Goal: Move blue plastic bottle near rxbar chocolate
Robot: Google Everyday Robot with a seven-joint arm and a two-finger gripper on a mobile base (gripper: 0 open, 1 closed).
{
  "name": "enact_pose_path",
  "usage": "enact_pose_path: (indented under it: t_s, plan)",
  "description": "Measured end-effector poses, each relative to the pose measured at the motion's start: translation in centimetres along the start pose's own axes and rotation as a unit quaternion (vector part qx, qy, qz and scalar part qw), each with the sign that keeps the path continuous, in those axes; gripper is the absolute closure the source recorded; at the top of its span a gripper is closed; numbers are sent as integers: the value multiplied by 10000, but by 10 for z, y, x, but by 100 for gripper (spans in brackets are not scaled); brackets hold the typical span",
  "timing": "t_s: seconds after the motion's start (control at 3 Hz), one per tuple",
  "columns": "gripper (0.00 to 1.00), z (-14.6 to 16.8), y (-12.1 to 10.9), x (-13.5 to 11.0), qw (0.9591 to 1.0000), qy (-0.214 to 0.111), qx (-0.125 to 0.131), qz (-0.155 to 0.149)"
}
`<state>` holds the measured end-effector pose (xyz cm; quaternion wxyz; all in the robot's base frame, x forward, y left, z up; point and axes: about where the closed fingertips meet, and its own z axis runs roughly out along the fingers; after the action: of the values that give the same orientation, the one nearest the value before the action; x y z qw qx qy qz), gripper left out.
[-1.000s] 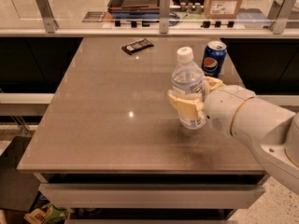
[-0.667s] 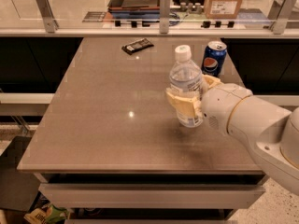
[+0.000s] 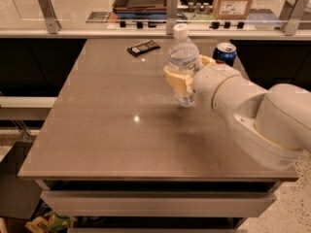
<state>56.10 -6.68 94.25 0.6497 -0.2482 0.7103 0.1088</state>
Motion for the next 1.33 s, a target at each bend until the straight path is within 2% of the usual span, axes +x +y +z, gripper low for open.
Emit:
enact_pose_path:
  t_s: [0.33, 0.67, 1.0, 1.33]
  plan:
    - [100, 23, -37, 1, 9985, 50, 542, -91]
    - [100, 38, -63, -4, 9956, 63, 923, -149]
    - [100, 54, -76, -7, 9929, 73, 1186, -108]
    - [100, 69, -81, -10, 9900, 112, 1402, 68]
